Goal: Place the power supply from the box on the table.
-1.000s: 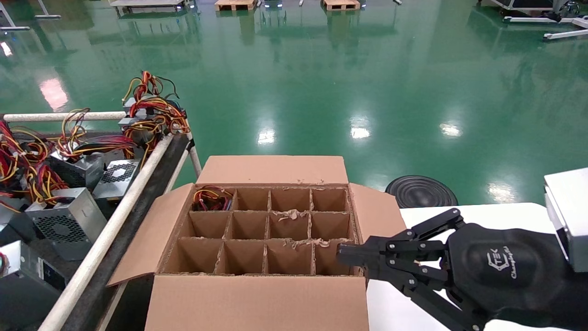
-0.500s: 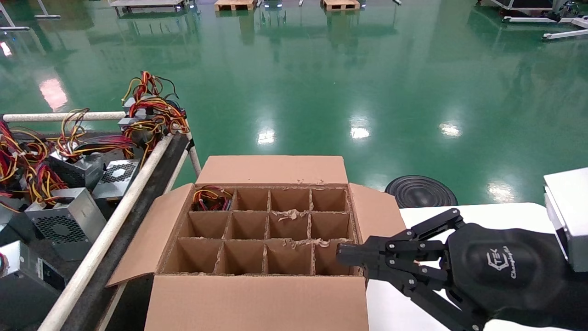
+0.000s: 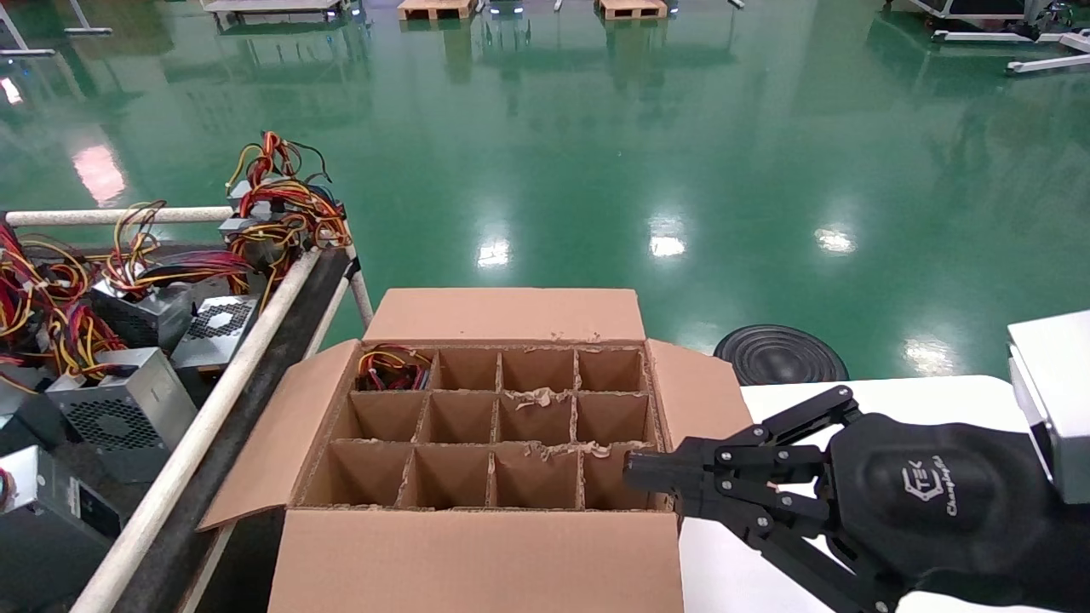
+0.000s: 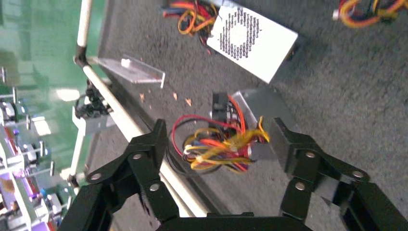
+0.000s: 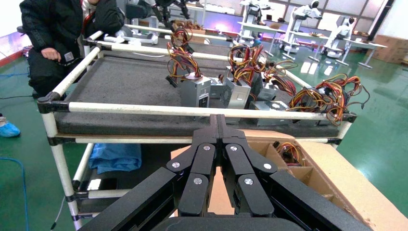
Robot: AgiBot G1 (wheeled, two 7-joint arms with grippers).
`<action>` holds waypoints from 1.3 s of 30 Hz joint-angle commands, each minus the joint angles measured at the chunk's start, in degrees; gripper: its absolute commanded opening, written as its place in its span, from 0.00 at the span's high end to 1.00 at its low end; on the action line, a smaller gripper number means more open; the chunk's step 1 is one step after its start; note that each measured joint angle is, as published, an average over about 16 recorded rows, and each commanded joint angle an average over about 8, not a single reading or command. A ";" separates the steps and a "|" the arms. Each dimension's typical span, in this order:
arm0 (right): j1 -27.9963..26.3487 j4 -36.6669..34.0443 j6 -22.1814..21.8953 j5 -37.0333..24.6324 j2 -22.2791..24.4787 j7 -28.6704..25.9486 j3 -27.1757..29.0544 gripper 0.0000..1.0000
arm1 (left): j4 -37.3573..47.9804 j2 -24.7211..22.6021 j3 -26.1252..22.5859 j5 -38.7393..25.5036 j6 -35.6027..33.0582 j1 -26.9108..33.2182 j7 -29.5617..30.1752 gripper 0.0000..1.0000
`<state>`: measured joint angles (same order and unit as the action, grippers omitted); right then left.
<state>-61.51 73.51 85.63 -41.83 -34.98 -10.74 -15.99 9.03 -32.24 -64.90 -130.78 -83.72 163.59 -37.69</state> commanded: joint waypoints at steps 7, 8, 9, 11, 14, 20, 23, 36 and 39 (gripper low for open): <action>0.00 0.00 0.00 0.00 0.00 0.00 0.00 1.00 | 2.46 -1.62 3.02 1.90 -1.20 -0.46 -1.94 0.00; 0.00 0.00 0.00 0.00 0.00 0.00 0.00 1.00 | 2.81 -1.89 3.65 2.35 -1.48 -0.69 -2.34 0.00; 0.00 0.00 0.00 0.00 0.00 0.00 0.00 1.00 | 3.12 -2.16 4.27 2.79 -1.77 -0.94 -2.72 0.00; 0.00 0.00 0.00 0.00 0.00 0.00 0.00 1.00 | 3.78 -2.71 5.59 3.78 -2.41 -1.54 -3.54 0.00; 0.00 0.00 0.00 0.00 0.00 0.00 0.00 0.94 | 4.90 -3.59 7.78 5.59 -3.65 -2.67 -4.92 0.00; 0.00 0.00 0.00 0.00 0.00 0.00 0.00 0.27 | 7.47 -5.16 12.27 10.03 -7.01 -5.05 -7.87 0.00; 0.00 0.00 0.00 0.00 0.00 0.00 0.00 0.02 | 8.16 -5.54 13.47 11.31 -7.98 -5.70 -8.68 0.00; 0.00 0.00 0.00 0.00 0.00 0.00 0.00 0.00 | 2.57 -5.03 14.04 13.94 -6.50 -10.12 -5.04 0.00; 0.00 0.00 0.00 0.00 0.00 0.00 0.00 0.00 | 0.57 -4.93 14.66 15.43 -6.26 -12.08 -3.76 0.00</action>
<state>-61.51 73.51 85.63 -41.83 -34.98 -10.74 -15.99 9.49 -37.18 -50.13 -115.17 -90.02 151.33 -41.39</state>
